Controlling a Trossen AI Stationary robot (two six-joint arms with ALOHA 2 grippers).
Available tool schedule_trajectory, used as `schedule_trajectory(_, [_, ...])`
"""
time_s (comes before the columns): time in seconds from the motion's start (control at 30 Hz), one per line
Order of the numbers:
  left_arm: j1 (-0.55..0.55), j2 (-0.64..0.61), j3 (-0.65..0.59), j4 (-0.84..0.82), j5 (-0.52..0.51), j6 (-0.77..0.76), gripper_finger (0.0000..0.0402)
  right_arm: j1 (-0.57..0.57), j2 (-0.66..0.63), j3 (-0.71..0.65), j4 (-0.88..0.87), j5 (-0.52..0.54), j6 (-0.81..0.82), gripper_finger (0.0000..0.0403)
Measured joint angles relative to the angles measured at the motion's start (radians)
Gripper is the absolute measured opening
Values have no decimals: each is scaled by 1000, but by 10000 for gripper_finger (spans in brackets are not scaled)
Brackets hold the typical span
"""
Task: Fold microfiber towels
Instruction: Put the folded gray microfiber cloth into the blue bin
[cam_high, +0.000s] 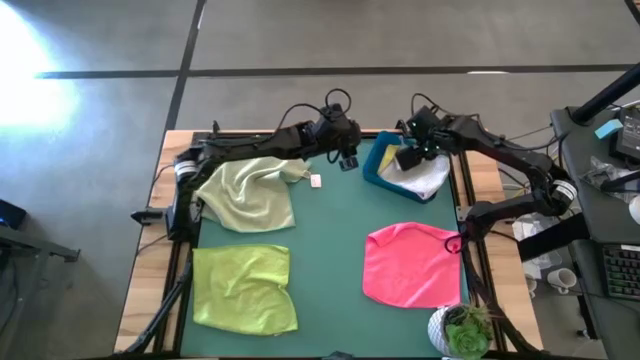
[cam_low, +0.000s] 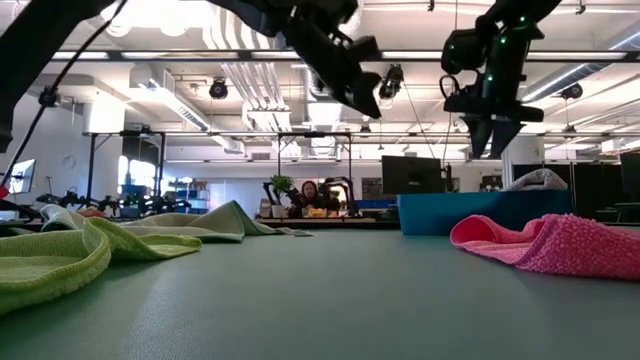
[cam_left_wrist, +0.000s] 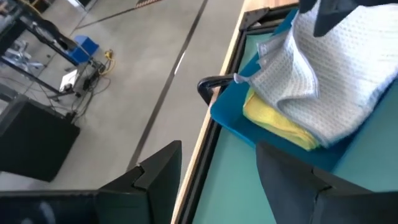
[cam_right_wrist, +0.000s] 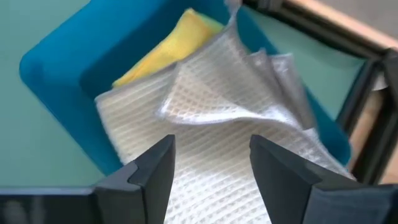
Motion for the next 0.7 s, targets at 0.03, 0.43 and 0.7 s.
schedule_trajectory(0.03, [0, -14, -2, -7, -1, -1, 191, 0, 0, -2, 0, -3, 0, 195])
schedule_trajectory(0.43, [9, -69, -23, -52, 191, -190, 191, -9, -43, -17, -292, 58, -38, 194])
schedule_trajectory(0.7, [7, -57, -44, -22, 264, -218, 191, -56, -231, -138, -227, 80, 91, 194])
